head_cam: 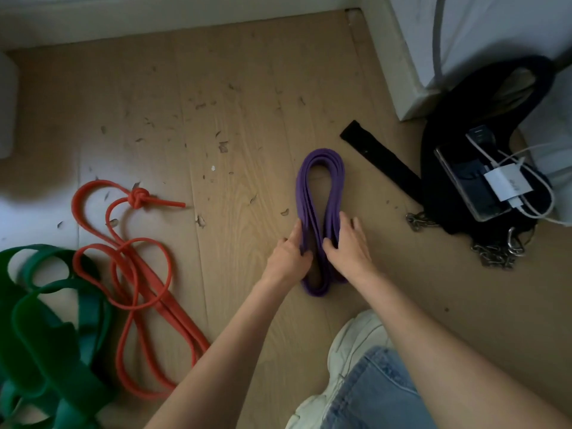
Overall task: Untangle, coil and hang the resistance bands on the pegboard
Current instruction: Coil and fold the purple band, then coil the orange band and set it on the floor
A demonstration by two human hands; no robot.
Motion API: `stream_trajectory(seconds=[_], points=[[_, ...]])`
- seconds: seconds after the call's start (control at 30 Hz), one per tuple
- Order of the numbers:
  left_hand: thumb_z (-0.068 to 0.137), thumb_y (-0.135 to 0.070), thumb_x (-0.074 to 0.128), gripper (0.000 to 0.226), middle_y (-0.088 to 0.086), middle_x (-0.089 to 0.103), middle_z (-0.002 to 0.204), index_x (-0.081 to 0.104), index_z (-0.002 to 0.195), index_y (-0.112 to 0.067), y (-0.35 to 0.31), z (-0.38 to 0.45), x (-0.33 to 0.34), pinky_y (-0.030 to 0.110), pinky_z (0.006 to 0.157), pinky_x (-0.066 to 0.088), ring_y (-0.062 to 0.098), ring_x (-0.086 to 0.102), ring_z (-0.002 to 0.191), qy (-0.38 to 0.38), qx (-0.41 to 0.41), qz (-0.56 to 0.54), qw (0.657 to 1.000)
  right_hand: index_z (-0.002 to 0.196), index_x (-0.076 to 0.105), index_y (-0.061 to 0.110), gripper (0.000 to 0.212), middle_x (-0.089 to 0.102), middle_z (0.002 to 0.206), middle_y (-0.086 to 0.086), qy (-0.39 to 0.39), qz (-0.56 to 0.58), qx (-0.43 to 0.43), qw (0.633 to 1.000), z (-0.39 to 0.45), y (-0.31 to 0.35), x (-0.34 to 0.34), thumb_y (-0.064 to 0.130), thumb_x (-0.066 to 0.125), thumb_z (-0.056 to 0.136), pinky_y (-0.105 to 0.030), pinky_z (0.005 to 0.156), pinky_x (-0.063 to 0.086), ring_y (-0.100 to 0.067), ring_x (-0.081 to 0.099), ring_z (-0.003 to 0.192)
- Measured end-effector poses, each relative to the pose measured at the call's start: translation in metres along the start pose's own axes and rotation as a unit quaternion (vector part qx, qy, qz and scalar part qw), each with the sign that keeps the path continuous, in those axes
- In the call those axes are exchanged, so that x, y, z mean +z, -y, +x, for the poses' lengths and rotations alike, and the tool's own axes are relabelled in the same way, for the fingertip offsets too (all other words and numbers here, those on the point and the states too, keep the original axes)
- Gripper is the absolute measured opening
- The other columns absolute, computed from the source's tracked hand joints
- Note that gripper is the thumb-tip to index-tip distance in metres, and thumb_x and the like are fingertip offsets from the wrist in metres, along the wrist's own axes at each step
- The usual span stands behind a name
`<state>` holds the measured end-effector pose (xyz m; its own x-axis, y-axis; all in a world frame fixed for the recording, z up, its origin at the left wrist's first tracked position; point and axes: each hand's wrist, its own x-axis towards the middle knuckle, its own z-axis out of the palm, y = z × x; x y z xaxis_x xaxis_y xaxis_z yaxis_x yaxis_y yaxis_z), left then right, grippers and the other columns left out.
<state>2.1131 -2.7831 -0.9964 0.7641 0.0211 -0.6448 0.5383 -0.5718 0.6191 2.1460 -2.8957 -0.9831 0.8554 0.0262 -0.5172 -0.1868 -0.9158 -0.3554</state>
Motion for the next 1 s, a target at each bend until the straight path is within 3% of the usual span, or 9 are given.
stream_trajectory(seconds=[0.1, 0.23, 0.37, 0.5, 0.73, 0.87, 1.0], points=[[0.091, -0.013, 0.047, 0.07, 0.02, 0.06, 0.119, 0.01, 0.149, -0.026, -0.006, 0.0, 0.016, 0.046, 0.089, 0.05, 0.037, 0.06, 0.104, 0.006, 0.005, -0.057, 0.998, 0.143, 0.026, 0.005, 0.059, 0.03, 0.145, -0.016, 0.026, -0.021, -0.034, 0.999, -0.003, -0.003, -0.001, 0.01, 0.051, 0.09, -0.033, 0.103, 0.03, -0.033, 0.036, 0.13], [0.09, -0.016, 0.054, 0.07, 0.018, 0.066, 0.103, 0.015, 0.148, -0.019, -0.007, -0.003, 0.023, 0.04, 0.087, 0.049, 0.032, 0.061, 0.099, -0.04, 0.002, -0.073, 0.997, 0.132, 0.035, -0.001, 0.044, 0.035, 0.14, -0.019, 0.051, -0.051, 0.02, 0.997, -0.003, -0.002, -0.004, 0.015, 0.047, 0.093, -0.038, 0.102, 0.033, -0.037, 0.036, 0.128], [0.092, -0.025, 0.053, 0.063, 0.016, 0.058, 0.122, 0.023, 0.146, -0.012, -0.002, -0.011, 0.015, 0.035, 0.095, 0.04, 0.031, 0.05, 0.117, -0.087, -0.001, -0.02, 0.996, 0.131, 0.037, -0.001, 0.047, 0.036, 0.136, -0.019, 0.021, -0.082, 0.05, 0.995, -0.012, 0.003, -0.016, 0.025, 0.047, 0.094, -0.043, 0.104, 0.033, -0.035, 0.035, 0.127], [0.094, -0.021, 0.046, 0.057, 0.019, 0.047, 0.134, 0.025, 0.144, -0.008, 0.0, -0.025, -0.004, 0.037, 0.097, 0.037, 0.034, 0.046, 0.121, -0.102, -0.012, 0.032, 0.994, 0.13, 0.04, 0.004, 0.041, 0.037, 0.135, -0.015, -0.067, -0.073, -0.035, 0.994, -0.033, 0.026, -0.029, 0.02, 0.046, 0.093, -0.039, 0.097, 0.036, -0.031, 0.035, 0.124], [0.088, -0.008, 0.048, 0.046, 0.014, 0.053, 0.125, 0.042, 0.133, -0.006, 0.068, -0.087, -0.084, 0.036, 0.089, 0.041, 0.027, 0.055, 0.11, -0.227, -0.013, 0.038, 0.973, 0.128, 0.043, 0.009, 0.035, 0.042, 0.134, -0.011, 0.057, -0.007, -0.145, 0.988, -0.065, 0.125, 0.016, 0.016, 0.044, 0.094, -0.037, 0.097, 0.037, -0.028, 0.041, 0.123], [0.086, -0.007, 0.05, 0.033, 0.021, 0.05, 0.116, 0.05, 0.119, -0.001, 0.132, -0.119, -0.12, 0.041, 0.089, 0.035, 0.038, 0.046, 0.105, -0.336, -0.072, 0.066, 0.937, 0.123, 0.05, 0.01, 0.034, 0.052, 0.125, -0.015, 0.164, -0.028, -0.219, 0.961, -0.077, 0.171, 0.072, 0.017, 0.051, 0.089, -0.03, 0.097, 0.034, -0.03, 0.045, 0.121], [0.085, -0.005, 0.051, 0.034, 0.023, 0.047, 0.114, 0.049, 0.119, 0.001, 0.178, -0.139, -0.122, 0.042, 0.089, 0.035, 0.039, 0.046, 0.104, -0.328, -0.136, 0.027, 0.934, 0.13, 0.043, 0.018, 0.052, 0.036, 0.131, -0.015, 0.231, -0.136, -0.24, 0.933, -0.09, 0.182, 0.13, 0.026, 0.064, 0.083, -0.036, 0.098, 0.038, -0.036, 0.042, 0.119]])
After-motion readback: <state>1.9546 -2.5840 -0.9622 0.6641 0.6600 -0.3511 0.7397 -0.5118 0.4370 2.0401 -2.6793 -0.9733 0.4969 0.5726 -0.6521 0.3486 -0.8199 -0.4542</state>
